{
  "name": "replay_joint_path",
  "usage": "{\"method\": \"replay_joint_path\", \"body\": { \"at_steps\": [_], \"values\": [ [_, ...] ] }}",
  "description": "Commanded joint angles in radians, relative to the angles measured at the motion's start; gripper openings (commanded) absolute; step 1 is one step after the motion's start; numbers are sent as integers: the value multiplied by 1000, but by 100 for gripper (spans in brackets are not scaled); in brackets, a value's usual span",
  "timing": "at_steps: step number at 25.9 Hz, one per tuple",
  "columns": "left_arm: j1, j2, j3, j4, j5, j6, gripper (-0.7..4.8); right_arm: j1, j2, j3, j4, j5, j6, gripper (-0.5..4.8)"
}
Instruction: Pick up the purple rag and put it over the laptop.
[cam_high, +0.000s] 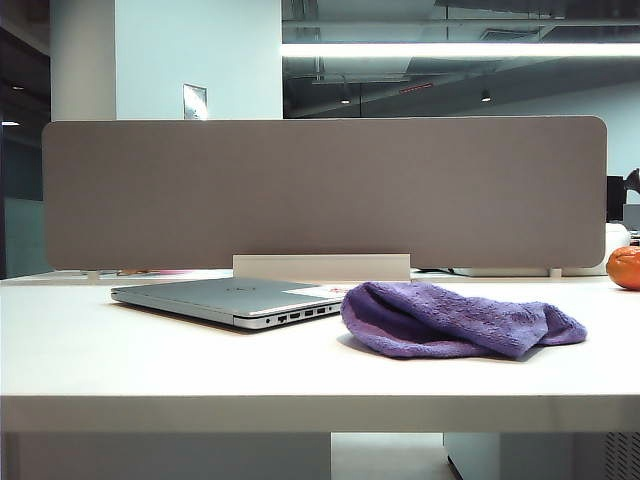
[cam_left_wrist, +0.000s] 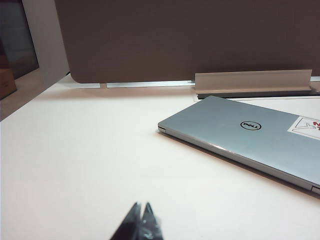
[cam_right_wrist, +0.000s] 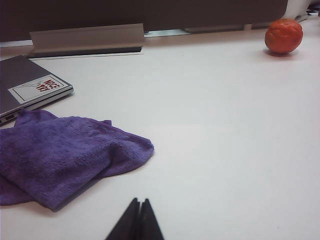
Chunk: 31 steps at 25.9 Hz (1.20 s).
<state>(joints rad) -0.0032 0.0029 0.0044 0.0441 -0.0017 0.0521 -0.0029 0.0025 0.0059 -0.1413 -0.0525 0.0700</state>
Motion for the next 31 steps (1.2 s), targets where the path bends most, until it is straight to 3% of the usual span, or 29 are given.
{"method": "replay_joint_path", "body": {
  "at_steps": [1,17,25,31],
  "values": [
    [-2,1,3,8,6,0,-5,1,-2,-4,11,6,-3,22],
    [-2,1,3,9,6,0,-6,0,-2,-4,11,6,-3,22],
    [-2,1,3,-4,-3,0,-6,1,-2,-4,-12,-220,13,22],
    [-2,1,4,-27,3,-9,-6,2,-2,-4,-8,-291,69,22]
  ]
}}
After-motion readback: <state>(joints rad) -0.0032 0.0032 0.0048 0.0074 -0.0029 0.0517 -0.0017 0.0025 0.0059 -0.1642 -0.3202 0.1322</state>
